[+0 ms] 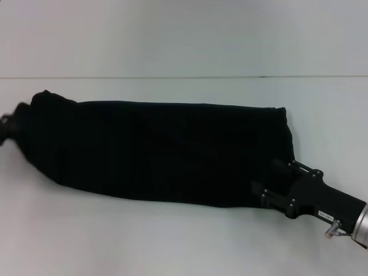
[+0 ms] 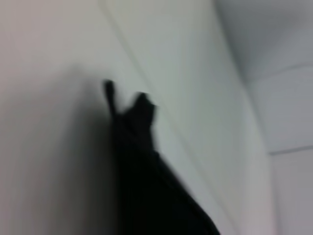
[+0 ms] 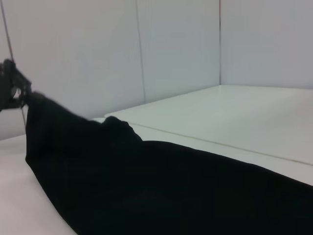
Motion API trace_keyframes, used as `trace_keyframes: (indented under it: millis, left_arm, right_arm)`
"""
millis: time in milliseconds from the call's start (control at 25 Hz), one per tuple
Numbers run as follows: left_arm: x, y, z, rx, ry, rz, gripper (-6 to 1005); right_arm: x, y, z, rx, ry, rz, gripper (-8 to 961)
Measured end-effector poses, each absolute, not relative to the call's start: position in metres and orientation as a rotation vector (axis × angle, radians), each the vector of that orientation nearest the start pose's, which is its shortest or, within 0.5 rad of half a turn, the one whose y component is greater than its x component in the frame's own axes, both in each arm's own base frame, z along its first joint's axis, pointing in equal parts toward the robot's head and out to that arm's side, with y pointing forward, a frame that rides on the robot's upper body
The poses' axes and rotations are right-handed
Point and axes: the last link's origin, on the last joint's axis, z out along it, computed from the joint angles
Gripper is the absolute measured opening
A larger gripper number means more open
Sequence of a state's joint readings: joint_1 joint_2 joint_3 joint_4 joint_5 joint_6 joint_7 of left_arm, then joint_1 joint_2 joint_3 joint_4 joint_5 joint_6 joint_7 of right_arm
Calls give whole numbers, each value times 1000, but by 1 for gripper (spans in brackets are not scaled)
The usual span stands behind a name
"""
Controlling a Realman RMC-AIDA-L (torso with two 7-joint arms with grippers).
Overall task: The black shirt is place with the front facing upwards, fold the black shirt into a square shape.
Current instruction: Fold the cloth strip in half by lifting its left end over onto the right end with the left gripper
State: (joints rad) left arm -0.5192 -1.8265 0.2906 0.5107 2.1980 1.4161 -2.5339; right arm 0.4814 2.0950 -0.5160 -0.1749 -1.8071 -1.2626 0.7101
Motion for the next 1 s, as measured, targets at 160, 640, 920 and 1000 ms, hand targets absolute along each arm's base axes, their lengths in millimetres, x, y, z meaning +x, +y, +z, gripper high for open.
trace_keyframes:
  millis: [160, 640, 920, 1000]
  left_arm:
    - [-322, 370, 116, 2039, 2425, 1248, 39]
    - [-155, 435, 23, 2264, 1856, 1143, 41]
    - [-121, 399, -85, 2294, 1796, 853, 42]
    - [-130, 385, -107, 2246, 1827, 828, 42]
  right_arm:
    - [315, 298, -62, -2376, 543, 679, 783]
    - [333, 282, -55, -2301, 617, 680, 782]
    - [340, 273, -52, -2280, 646, 681, 781]
    - [340, 273, -53, -2281, 651, 678, 781]
